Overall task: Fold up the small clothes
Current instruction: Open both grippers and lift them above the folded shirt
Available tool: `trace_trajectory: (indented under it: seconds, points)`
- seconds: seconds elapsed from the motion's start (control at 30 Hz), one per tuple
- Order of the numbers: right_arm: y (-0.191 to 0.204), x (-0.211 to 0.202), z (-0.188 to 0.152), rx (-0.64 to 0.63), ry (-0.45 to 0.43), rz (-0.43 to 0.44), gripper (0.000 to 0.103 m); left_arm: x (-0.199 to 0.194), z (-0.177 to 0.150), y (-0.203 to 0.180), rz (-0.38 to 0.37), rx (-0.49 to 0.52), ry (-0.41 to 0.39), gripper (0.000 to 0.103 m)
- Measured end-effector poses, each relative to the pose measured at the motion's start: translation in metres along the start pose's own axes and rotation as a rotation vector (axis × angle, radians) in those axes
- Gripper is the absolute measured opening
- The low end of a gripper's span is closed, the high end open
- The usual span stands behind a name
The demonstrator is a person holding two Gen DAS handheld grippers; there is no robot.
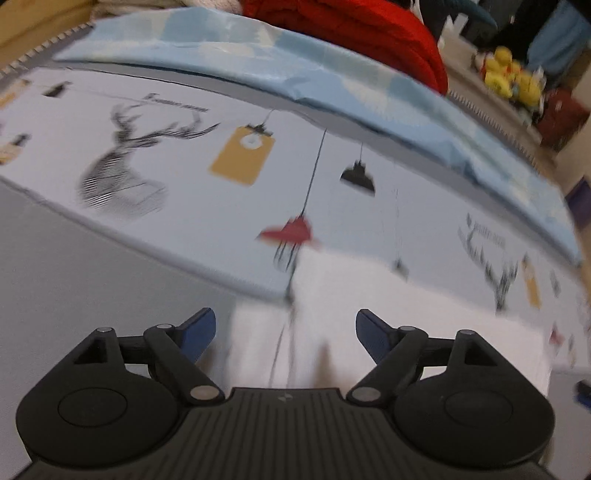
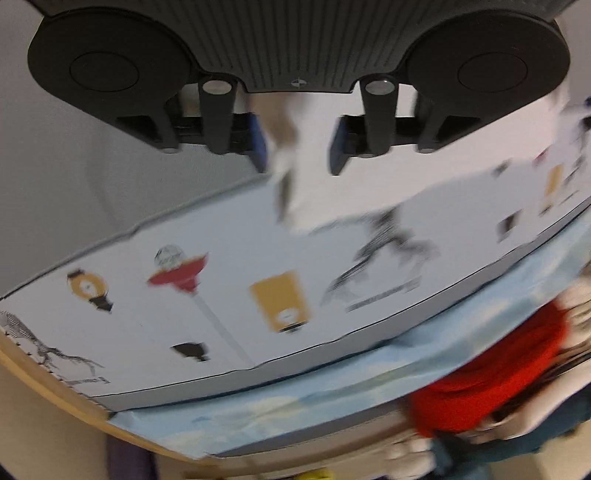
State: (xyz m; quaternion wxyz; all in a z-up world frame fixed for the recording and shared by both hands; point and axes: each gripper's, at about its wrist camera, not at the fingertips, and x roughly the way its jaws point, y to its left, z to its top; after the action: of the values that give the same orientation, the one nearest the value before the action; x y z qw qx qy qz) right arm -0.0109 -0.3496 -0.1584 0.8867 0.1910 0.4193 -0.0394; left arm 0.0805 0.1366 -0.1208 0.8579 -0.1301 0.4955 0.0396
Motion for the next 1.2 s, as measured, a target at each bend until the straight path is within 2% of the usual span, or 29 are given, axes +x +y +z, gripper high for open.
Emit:
trace_trajectory:
  seconds: [0.07,0.2,0.37,0.5,0.77,1.2]
  points:
    - [0.022,-0.029,-0.026,-0.041,0.013,0.029,0.065,-0.031,-0.025,-0.005,0.038,0.030,0.008,0.089]
    - [0.053,-0.084,-0.075,-0.088,-0.001,0.049,0.074,-0.088,-0.076,-0.008,0.072,0.081,0.058,0.089]
    - [0.077,-0.135,-0.112,-0.172,-0.047,0.046,0.076,-0.145,-0.124,-0.014,0.082,0.117,0.030,0.089]
    - [0.088,-0.156,-0.125,-0.235,-0.075,0.036,0.077,-0.172,-0.146,-0.025,0.089,0.150,0.006,0.089]
    - [0.094,-0.169,-0.135,-0.250,-0.074,0.047,0.077,-0.187,-0.158,-0.039,0.079,0.187,0.005,0.089]
    - [0.097,-0.156,-0.140,-0.247,-0.049,0.041,0.077,-0.165,-0.152,-0.037,0.117,0.189,0.035,0.089]
